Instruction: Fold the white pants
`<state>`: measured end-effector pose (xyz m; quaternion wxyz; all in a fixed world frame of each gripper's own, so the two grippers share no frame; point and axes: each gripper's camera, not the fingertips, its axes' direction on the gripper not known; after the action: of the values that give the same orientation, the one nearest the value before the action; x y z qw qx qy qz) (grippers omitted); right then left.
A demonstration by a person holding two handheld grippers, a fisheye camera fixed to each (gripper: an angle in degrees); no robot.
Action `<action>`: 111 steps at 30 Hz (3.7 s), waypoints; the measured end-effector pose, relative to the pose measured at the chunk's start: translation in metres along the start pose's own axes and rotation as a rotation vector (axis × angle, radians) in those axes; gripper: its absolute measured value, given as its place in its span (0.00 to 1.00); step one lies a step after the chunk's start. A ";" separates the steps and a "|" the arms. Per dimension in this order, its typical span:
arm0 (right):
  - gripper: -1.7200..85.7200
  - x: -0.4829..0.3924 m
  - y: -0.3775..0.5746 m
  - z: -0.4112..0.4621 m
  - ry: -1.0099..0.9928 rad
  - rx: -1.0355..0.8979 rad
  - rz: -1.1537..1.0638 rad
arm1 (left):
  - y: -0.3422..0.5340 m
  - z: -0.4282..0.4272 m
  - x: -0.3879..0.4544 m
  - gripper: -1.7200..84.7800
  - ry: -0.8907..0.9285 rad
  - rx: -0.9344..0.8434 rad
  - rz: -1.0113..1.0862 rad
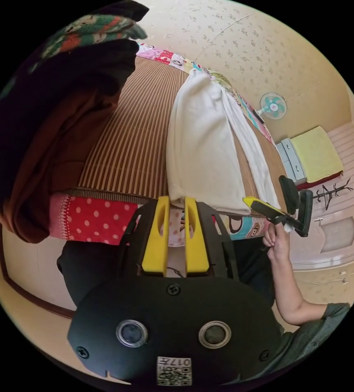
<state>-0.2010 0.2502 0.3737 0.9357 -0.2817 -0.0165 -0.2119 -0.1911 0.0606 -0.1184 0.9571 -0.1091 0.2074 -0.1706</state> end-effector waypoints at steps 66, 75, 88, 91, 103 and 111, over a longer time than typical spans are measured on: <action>0.06 0.221 0.204 -0.321 -0.470 0.681 0.228 | 0.212 -0.146 0.049 0.08 0.147 0.202 -0.124; 0.06 0.155 0.234 -0.302 0.187 0.518 0.455 | 0.207 -0.134 0.051 0.08 0.181 0.177 -0.116; 0.16 0.098 0.167 -0.191 0.002 0.138 0.120 | 0.198 -0.128 0.065 0.08 0.180 0.168 -0.093; 0.11 0.098 0.171 -0.195 0.047 0.162 0.150 | 0.201 -0.133 0.059 0.08 0.157 0.180 -0.116; 0.06 0.098 0.171 -0.169 -0.132 -0.011 0.028 | 0.195 -0.118 0.087 0.08 0.094 0.146 -0.059; 0.06 0.093 0.181 -0.197 -0.086 0.273 0.048 | 0.190 -0.114 0.114 0.08 0.026 0.139 0.021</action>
<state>-0.0606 0.2453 0.1273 0.9685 -0.1610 -0.0785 -0.1731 -0.0893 0.1769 -0.3145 0.9613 -0.0382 0.2085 -0.1760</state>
